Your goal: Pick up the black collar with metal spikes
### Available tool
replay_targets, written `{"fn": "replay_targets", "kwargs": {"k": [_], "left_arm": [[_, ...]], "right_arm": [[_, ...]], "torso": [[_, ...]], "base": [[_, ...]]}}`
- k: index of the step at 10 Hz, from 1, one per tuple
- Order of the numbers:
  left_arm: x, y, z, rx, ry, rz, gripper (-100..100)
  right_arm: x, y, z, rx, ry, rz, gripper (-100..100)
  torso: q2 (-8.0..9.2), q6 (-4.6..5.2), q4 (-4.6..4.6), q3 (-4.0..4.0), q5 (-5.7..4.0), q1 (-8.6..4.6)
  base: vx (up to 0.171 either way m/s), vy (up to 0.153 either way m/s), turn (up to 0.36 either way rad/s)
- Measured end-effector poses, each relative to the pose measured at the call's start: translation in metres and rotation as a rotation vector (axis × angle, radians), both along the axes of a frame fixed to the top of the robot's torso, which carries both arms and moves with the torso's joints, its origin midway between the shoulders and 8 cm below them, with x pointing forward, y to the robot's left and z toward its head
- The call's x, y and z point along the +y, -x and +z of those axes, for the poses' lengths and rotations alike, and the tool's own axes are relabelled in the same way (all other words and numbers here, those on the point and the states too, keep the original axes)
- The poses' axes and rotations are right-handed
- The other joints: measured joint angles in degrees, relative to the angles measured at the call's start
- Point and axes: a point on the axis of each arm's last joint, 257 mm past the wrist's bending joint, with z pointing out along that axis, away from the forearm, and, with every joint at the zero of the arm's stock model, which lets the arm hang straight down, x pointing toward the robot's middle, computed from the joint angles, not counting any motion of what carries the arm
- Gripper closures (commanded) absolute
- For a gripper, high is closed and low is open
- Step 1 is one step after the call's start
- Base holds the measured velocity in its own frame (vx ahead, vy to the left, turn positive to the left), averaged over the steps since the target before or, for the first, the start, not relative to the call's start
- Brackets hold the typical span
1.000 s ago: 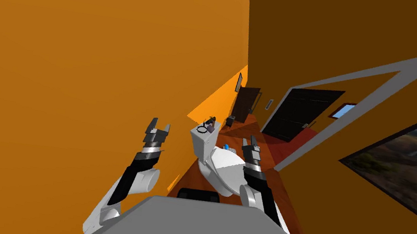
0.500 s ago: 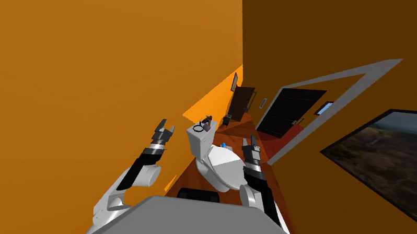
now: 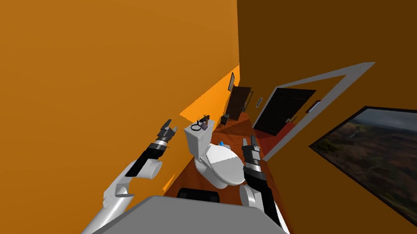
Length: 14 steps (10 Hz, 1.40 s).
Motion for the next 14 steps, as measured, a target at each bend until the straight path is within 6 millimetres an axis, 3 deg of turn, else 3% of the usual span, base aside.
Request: {"fn": "replay_targets", "kwargs": {"k": [7,14], "left_arm": [[0.016,-0.057,-0.049,0.213,-0.049,-0.018,-100],[0.051,-0.105,-0.092,0.418,-0.092,0.02,-100]], "right_arm": [[0.0,0.0,0.0,0.0,0.0,0.0,0],[0.0,0.0,0.0,0.0,0.0,0.0,0]], "torso": [[0.02,-0.02,0.0,0.01,0.0,0.01],[-0.01,0.0,0.0,0.0,0.0,0.03]], "base": [[-0.05,-0.029,-0.109],[-0.035,-0.023,-0.096]]}}
